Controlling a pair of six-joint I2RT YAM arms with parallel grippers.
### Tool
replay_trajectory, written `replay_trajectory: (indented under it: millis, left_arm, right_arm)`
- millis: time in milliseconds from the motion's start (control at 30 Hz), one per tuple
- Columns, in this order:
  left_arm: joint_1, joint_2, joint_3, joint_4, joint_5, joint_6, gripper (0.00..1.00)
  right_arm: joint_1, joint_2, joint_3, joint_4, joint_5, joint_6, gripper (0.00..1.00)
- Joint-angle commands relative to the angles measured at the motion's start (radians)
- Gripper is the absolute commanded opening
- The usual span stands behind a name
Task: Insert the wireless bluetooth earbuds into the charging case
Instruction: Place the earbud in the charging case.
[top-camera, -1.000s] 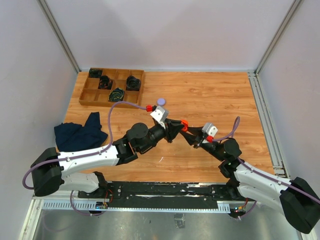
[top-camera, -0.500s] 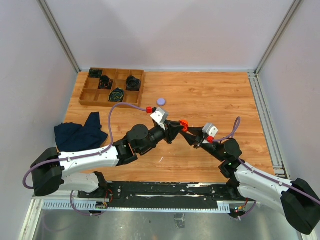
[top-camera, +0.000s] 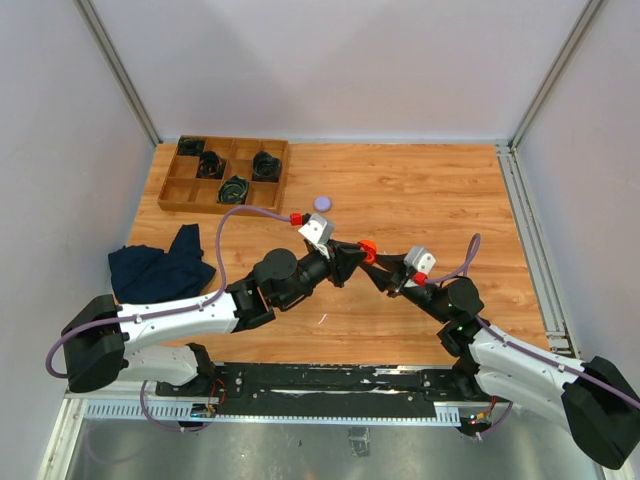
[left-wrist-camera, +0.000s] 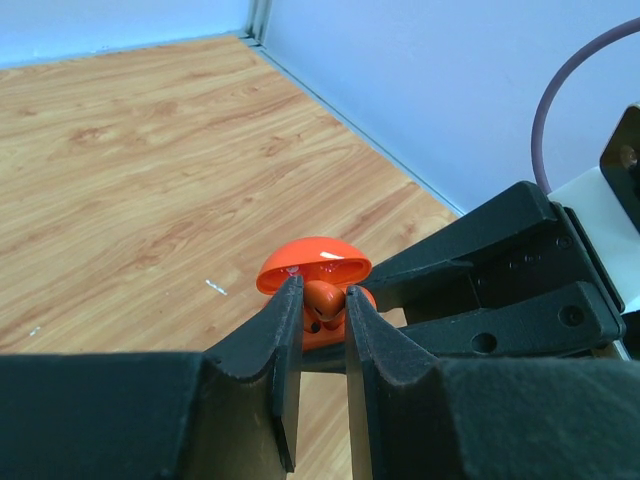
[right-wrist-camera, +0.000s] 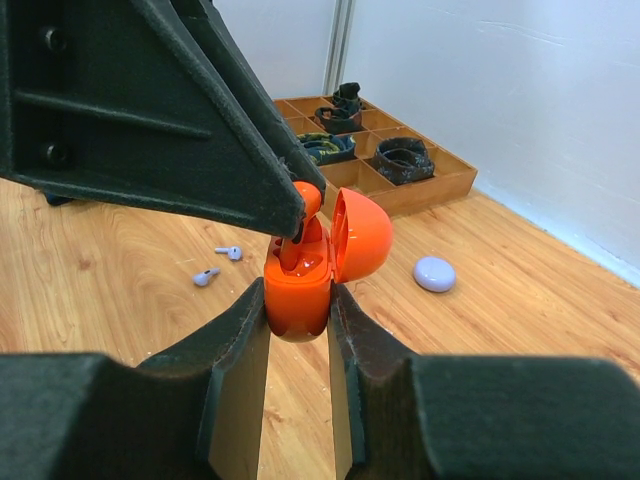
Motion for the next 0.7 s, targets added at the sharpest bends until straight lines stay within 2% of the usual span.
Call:
replay_trajectory:
  millis: [0, 667]
  left_arm:
    - [-0.016, -0.006, -0.005, -0.053, -0.019, -0.051, 0.23]
    - [-0.017, -0.028, 0.022, -0.11, 0.022, -0.108, 0.34]
  right_arm:
    - [0.011, -0.014, 0.0, 0.06, 0.024, -0.006, 0.09]
    - [0.01, -0.01, -0.001, 0.061, 0.024, -0.008, 0.1]
